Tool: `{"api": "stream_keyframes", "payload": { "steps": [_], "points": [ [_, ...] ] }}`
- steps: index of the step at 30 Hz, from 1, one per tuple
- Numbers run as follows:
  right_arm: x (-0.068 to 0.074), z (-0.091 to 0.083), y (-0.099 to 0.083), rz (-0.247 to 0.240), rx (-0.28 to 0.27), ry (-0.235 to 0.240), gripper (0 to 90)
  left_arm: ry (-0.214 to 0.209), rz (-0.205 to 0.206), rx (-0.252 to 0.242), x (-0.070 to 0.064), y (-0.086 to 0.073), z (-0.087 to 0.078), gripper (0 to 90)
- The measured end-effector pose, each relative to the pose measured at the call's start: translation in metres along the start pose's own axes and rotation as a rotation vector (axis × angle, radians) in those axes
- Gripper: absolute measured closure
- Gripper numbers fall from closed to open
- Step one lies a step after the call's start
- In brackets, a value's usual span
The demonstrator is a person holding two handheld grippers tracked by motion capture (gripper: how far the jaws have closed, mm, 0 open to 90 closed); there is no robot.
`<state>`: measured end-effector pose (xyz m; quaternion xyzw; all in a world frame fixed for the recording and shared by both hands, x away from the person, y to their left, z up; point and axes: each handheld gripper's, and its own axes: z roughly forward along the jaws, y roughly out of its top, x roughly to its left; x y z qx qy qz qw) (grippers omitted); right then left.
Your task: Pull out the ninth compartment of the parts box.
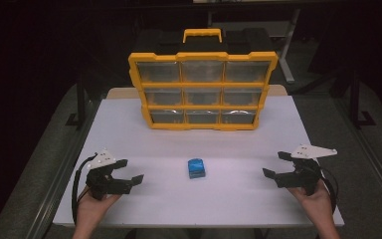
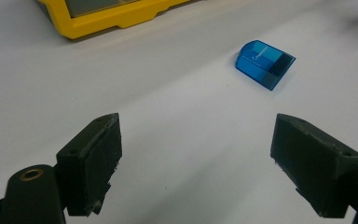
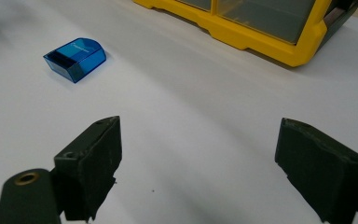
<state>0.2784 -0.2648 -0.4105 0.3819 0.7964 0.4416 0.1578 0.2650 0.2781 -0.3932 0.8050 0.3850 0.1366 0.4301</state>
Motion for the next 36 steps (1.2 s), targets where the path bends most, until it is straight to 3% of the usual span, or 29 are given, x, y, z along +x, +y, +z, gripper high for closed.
{"api": "stream_keyframes", "payload": {
  "steps": [15, 21, 28, 36],
  "points": [
    [-0.0019, 0.0005, -0.0008, 0.000, 0.001, 0.007, 13.8, -0.005, -0.002, 0.000, 0.0026, -0.0010, -0.0018, 15.9],
    [-0.0004, 0.0015, -0.0002, -0.004, 0.008, 0.011, 13.8, -0.029, -0.024, -0.009, 0.0019, -0.0009, -0.0003, 16.5],
    [0.0021, -0.0009, 0.0017, -0.018, 0.003, 0.007, 13.7, -0.028, 0.005, -0.010, 0.0001, -0.0008, 0.0006, 16.5],
    [0.0047, -0.0010, 0.0035, -0.029, 0.004, 0.009, 13.8, -0.056, 0.001, -0.021, 0.0006, -0.0003, 0.0001, 16.5]
  ]
}}
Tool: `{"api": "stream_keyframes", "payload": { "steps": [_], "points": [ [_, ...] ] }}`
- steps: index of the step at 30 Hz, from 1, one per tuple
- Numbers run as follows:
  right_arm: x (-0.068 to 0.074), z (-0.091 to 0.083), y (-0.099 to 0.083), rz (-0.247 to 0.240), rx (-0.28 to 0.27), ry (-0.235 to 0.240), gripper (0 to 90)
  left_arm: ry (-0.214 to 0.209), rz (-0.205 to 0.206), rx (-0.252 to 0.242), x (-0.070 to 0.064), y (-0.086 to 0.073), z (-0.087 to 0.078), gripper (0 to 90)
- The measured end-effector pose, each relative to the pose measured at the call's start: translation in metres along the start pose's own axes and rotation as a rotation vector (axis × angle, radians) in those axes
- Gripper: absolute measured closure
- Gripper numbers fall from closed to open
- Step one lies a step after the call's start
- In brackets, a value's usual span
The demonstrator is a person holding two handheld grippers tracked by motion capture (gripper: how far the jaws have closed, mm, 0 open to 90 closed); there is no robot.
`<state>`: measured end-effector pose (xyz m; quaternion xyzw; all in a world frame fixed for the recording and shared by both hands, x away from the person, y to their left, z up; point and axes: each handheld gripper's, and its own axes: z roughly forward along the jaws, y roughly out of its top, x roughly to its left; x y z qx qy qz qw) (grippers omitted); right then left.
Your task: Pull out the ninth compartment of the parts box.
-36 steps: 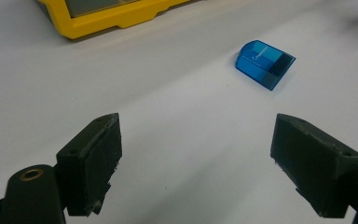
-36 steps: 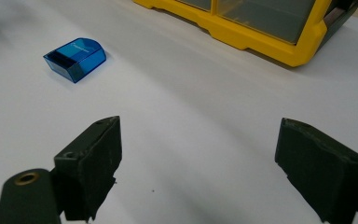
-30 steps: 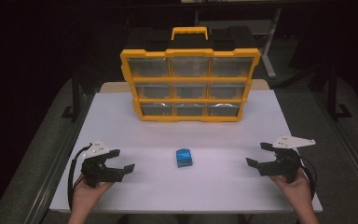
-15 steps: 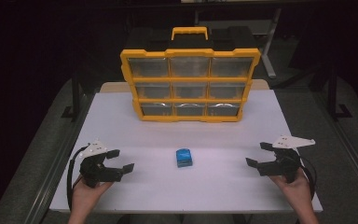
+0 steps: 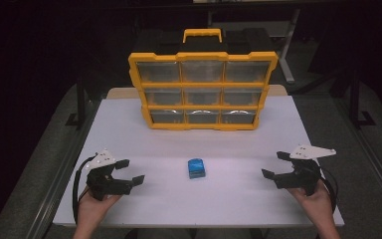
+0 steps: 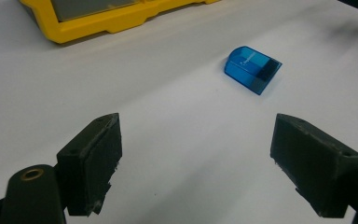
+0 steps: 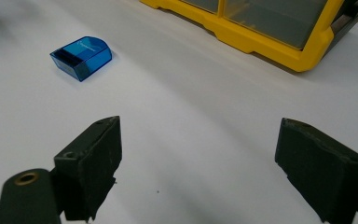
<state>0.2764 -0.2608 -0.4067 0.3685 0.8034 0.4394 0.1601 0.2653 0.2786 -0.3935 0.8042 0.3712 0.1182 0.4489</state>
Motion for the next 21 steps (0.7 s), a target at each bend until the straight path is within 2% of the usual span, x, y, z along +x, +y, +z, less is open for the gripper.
{"api": "stream_keyframes", "payload": {
  "steps": [3, 6, 10, 12, 13, 14, 17, 21],
  "points": [
    [0.000, 0.000, 0.000, -0.007, 0.001, 0.000, 13.8, -0.007, 0.003, -0.002, -0.001, 0.001, -0.001, 16.5],
    [0.001, -0.001, 0.001, -0.007, 0.006, -0.001, 13.8, -0.046, -0.019, -0.017, -0.001, 0.002, 0.001, 17.0],
    [0.000, 0.000, 0.001, -0.007, 0.007, 0.005, 13.8, -0.088, -0.007, -0.014, -0.003, 0.006, 0.006, 17.2],
    [0.000, 0.000, 0.001, -0.005, 0.014, 0.004, 13.8, -0.137, -0.006, -0.016, -0.003, 0.009, 0.010, 17.2],
    [0.000, 0.000, 0.001, -0.005, 0.014, 0.004, 13.8, -0.137, -0.006, -0.016, -0.003, 0.009, 0.010, 17.2],
    [-0.001, -0.001, 0.000, -0.007, 0.005, 0.003, 13.7, -0.194, 0.013, -0.021, -0.006, 0.013, 0.014, 17.2],
    [-0.002, -0.002, 0.002, -0.005, -0.002, 0.000, 13.8, -0.231, 0.051, -0.045, -0.009, 0.019, 0.018, 19.6],
    [-0.002, -0.001, 0.004, -0.003, -0.001, 0.001, 13.7, -0.300, 0.047, -0.084, -0.012, 0.027, 0.026, 19.3]
  ]
}}
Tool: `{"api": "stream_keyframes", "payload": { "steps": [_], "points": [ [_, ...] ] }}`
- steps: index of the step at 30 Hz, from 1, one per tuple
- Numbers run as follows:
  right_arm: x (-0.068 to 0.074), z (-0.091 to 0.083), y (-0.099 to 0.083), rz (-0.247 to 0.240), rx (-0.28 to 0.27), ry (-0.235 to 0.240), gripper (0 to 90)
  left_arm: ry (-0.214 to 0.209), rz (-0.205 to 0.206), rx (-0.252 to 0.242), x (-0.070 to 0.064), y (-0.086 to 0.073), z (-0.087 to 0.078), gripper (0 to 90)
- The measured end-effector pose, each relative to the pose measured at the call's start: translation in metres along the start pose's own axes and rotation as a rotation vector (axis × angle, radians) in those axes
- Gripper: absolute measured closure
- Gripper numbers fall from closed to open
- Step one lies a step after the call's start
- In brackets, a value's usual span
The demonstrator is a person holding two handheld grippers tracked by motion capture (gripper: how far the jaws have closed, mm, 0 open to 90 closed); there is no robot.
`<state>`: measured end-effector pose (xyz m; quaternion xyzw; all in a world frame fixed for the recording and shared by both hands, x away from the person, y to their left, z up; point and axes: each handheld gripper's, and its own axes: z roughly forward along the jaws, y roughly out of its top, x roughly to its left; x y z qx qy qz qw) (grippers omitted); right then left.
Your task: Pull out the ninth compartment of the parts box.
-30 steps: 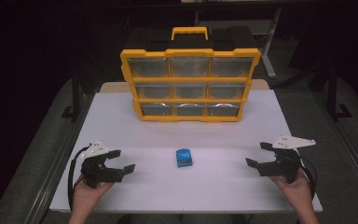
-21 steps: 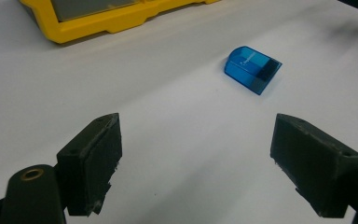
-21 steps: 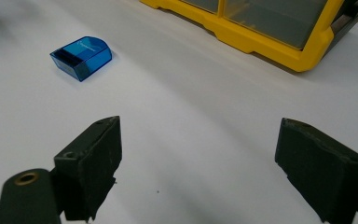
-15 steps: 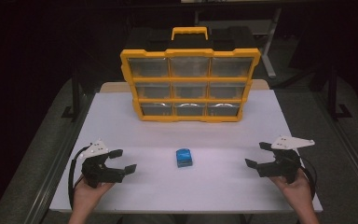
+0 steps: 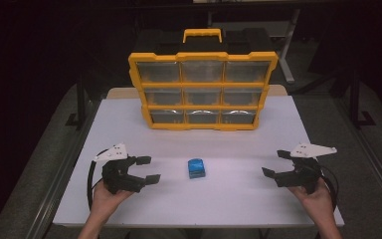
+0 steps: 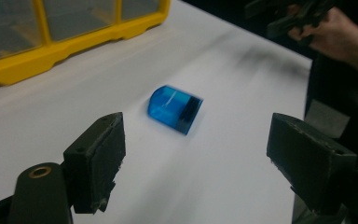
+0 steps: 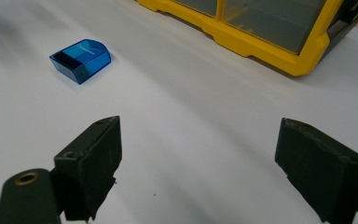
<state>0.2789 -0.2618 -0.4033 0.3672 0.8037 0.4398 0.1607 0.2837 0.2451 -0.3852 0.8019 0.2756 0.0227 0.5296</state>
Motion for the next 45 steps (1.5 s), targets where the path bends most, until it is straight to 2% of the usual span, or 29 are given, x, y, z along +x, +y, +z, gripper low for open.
{"api": "stream_keyframes", "payload": {
  "steps": [2, 4, 8, 11, 14, 19, 23, 26, 27, 30, 33, 38, 40, 41, 45],
  "points": [
    [0.000, 0.000, 0.000, -0.004, 0.002, 0.001, 13.7, -0.028, -0.004, -0.016, 0.000, 0.002, 0.006, 19.5],
    [0.000, 0.000, 0.000, -0.008, 0.003, -0.001, 13.8, -0.033, -0.003, -0.014, 0.001, 0.003, 0.013, 23.0],
    [-0.001, 0.001, -0.001, -0.014, 0.006, -0.001, 13.8, -0.046, -0.011, -0.017, 0.001, 0.007, 0.026, 23.4],
    [0.000, 0.001, 0.000, -0.013, 0.010, -0.004, 13.8, -0.046, -0.027, -0.041, 0.002, 0.009, 0.034, 23.6],
    [0.001, 0.001, 0.000, -0.015, 0.013, -0.007, 13.8, -0.064, -0.038, -0.070, 0.003, 0.012, 0.041, 25.8],
    [0.001, 0.001, 0.000, -0.016, 0.016, -0.010, 13.8, -0.065, -0.057, -0.078, 0.001, 0.019, 0.054, 25.8],
    [0.002, 0.000, 0.000, -0.024, 0.010, -0.008, 13.8, -0.046, -0.055, -0.047, -0.002, 0.026, 0.067, 26.0],
    [0.002, 0.000, 0.000, -0.024, 0.010, -0.006, 13.8, -0.043, -0.054, -0.065, -0.005, 0.029, 0.076, 25.9],
    [0.002, 0.000, 0.000, -0.026, 0.011, -0.006, 13.8, -0.030, -0.047, -0.069, -0.007, 0.031, 0.081, 25.9],
    [0.003, 0.001, 0.000, -0.025, 0.017, -0.008, 13.8, 0.043, -0.015, -0.048, -0.010, 0.035, 0.090, 25.7],
    [0.003, 0.001, 0.000, -0.031, 0.014, -0.008, 13.8, 0.072, -0.047, -0.018, -0.009, 0.041, 0.101, 23.9],
    [0.003, 0.002, 0.001, -0.035, 0.015, -0.002, 13.8, 0.064, -0.125, 0.002, -0.009, 0.050, 0.121, 20.4],
    [0.003, 0.002, 0.001, -0.035, 0.012, 0.000, 13.8, 0.031, -0.159, 0.016, -0.007, 0.053, 0.128, 22.2],
    [0.003, 0.002, 0.001, -0.036, 0.010, 0.000, 13.8, 0.013, -0.203, 0.014, -0.006, 0.056, 0.133, 23.1],
    [0.003, 0.001, 0.001, -0.039, 0.005, 0.001, 13.8, -0.010, -0.273, 0.004, -0.002, 0.061, 0.147, 26.1]
  ]
}}
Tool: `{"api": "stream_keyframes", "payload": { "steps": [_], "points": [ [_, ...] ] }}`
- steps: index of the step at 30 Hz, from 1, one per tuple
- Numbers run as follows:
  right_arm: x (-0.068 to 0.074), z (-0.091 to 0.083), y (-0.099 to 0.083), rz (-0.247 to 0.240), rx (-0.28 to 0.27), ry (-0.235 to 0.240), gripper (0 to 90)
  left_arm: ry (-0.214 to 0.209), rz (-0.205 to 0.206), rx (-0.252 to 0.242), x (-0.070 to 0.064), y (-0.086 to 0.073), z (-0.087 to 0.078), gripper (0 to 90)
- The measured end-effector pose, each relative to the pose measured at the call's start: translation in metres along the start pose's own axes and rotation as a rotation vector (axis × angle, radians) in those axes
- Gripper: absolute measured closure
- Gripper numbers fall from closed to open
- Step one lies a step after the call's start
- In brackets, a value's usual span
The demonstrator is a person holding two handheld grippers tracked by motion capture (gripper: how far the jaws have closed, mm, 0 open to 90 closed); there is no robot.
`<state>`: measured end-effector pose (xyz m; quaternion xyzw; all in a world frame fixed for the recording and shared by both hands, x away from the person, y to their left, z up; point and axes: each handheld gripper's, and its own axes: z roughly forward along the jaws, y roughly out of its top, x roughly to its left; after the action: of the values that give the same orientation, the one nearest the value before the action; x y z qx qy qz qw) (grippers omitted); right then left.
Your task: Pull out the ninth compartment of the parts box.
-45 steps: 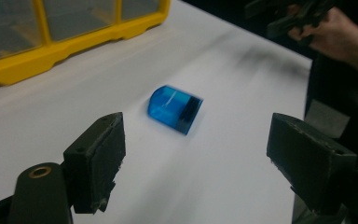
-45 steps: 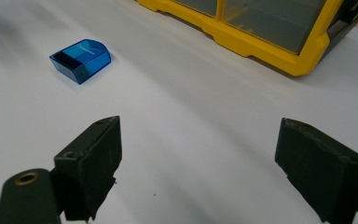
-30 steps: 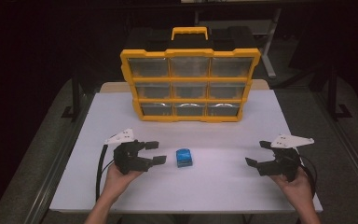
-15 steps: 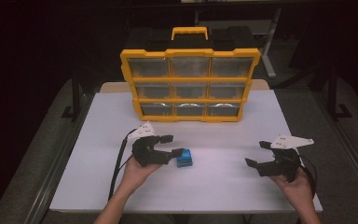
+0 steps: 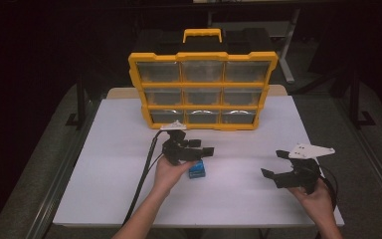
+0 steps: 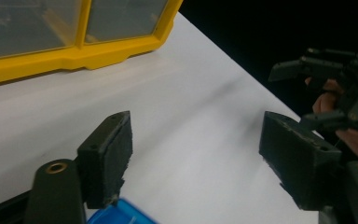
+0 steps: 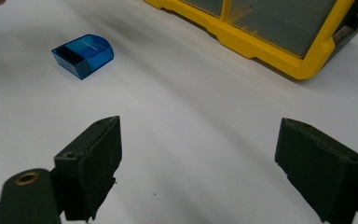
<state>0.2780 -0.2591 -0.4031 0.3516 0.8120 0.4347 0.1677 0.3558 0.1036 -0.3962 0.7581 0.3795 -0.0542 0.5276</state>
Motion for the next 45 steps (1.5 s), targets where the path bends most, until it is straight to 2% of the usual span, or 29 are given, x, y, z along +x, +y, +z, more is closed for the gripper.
{"api": "stream_keyframes", "payload": {
  "steps": [1, 2, 3, 4, 7, 11, 16, 18, 24, 29, 31, 36, 40, 45],
  "points": [
    [0.000, 0.000, 0.000, 0.000, 0.000, 0.000, 13.8, 0.000, 0.000, 0.000, 0.000, 0.000, 0.000, 27.3],
    [0.000, 0.000, 0.000, -0.003, -0.005, 0.004, 13.8, -0.016, -0.038, -0.002, 0.002, 0.003, 0.007, 28.3],
    [0.000, 0.000, 0.000, -0.003, -0.005, 0.006, 13.8, -0.021, -0.055, -0.012, 0.004, 0.004, 0.010, 29.3],
    [0.000, 0.000, 0.000, -0.003, -0.005, 0.006, 13.8, -0.021, -0.055, -0.012, 0.004, 0.004, 0.010, 30.8],
    [-0.001, 0.001, 0.000, 0.000, -0.008, 0.011, 13.8, -0.036, -0.115, -0.036, 0.009, 0.008, 0.016, 33.6],
    [0.000, 0.003, 0.002, 0.000, -0.003, 0.021, 13.8, -0.079, -0.181, -0.073, 0.012, 0.012, 0.025, 38.7],
    [0.002, 0.005, 0.003, -0.010, 0.000, 0.027, 13.8, -0.039, -0.167, -0.082, 0.009, 0.019, 0.035, 40.8],
    [0.002, 0.005, 0.003, -0.013, -0.003, 0.026, 13.8, -0.046, -0.182, -0.096, 0.008, 0.022, 0.040, 41.5],
    [0.000, 0.005, 0.002, -0.011, -0.010, 0.027, 13.8, -0.028, -0.245, -0.149, 0.008, 0.028, 0.055, 48.1],
    [-0.001, 0.004, 0.002, -0.010, -0.014, 0.032, 13.8, 0.008, -0.257, -0.171, 0.009, 0.034, 0.070, 49.9],
    [-0.002, 0.004, 0.002, -0.008, -0.016, 0.031, 13.8, 0.001, -0.270, -0.188, 0.010, 0.035, 0.075, 51.9],
    [-0.003, 0.002, 0.001, -0.007, -0.030, 0.022, 13.8, 0.012, -0.325, -0.208, 0.018, 0.039, 0.090, 56.2],
    [-0.004, 0.001, 0.001, -0.006, -0.042, 0.021, 13.8, 0.021, -0.348, -0.201, 0.025, 0.041, 0.102, 56.3],
    [-0.005, 0.003, 0.000, -0.004, -0.033, 0.032, 13.8, 0.045, -0.369, -0.213, 0.026, 0.041, 0.113, 59.4]
  ]
}}
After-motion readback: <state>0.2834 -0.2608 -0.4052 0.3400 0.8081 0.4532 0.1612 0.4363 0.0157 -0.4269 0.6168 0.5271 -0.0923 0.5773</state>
